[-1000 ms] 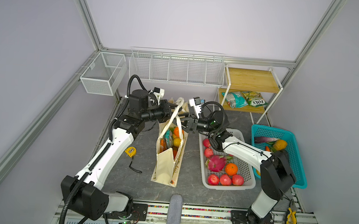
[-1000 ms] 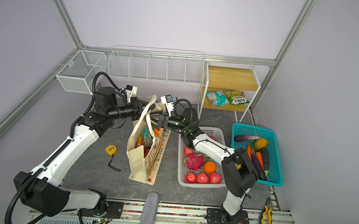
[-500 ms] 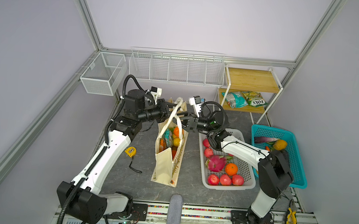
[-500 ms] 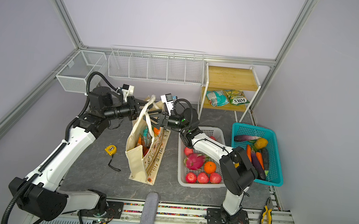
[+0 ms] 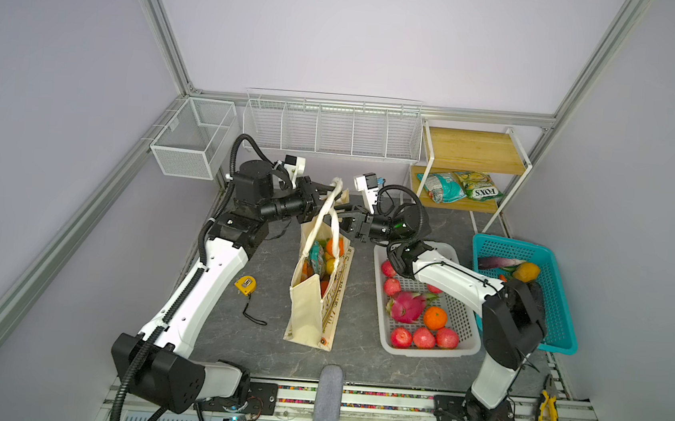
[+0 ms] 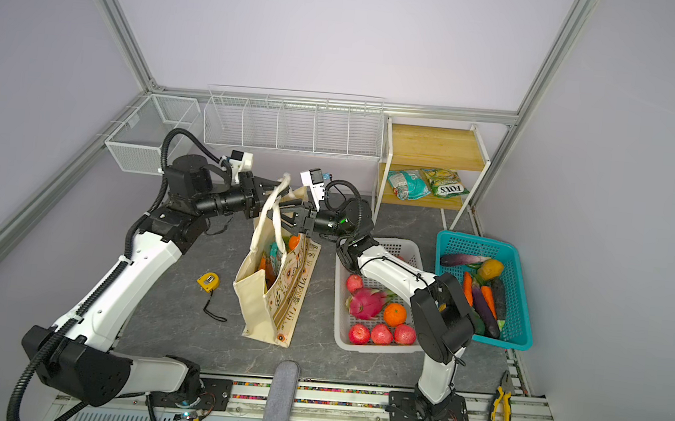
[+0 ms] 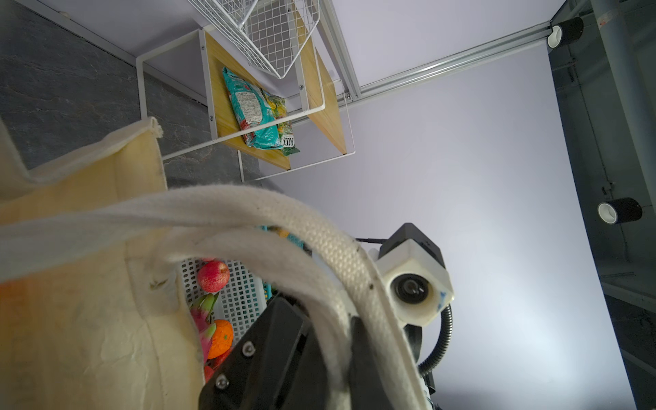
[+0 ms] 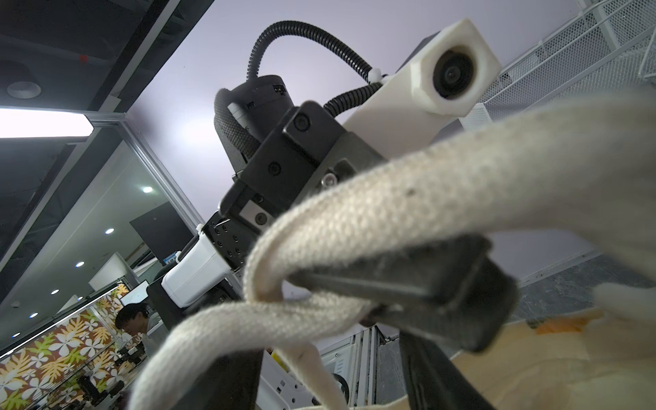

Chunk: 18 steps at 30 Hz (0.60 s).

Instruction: Place the food into the grocery bag and tie it

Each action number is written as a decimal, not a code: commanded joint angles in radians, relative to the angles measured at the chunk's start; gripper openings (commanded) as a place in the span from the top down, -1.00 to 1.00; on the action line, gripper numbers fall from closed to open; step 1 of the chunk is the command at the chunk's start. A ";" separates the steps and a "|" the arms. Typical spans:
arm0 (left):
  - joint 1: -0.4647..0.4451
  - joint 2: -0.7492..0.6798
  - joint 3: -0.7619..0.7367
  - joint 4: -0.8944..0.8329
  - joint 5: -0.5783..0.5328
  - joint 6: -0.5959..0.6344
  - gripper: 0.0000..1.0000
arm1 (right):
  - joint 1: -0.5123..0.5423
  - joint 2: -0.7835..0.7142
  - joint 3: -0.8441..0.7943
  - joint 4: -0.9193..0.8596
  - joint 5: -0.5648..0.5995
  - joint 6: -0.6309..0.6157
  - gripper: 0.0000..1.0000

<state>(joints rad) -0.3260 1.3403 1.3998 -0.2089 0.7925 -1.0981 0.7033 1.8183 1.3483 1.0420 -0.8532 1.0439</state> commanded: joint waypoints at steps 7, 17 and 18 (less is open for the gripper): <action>0.000 0.014 0.012 -0.008 -0.001 0.045 1.00 | 0.016 -0.007 0.060 0.068 -0.013 0.036 0.03; 0.002 0.010 -0.022 -0.022 -0.021 0.079 1.00 | 0.036 -0.040 0.052 -0.017 -0.036 -0.055 -0.64; 0.001 0.011 -0.022 -0.022 -0.022 0.079 1.00 | 0.039 -0.040 0.056 -0.024 -0.037 -0.063 -0.64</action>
<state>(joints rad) -0.3264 1.3418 1.3975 -0.2131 0.7902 -1.0519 0.7181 1.8183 1.3632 0.9810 -0.8772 1.0199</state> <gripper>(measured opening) 0.075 0.817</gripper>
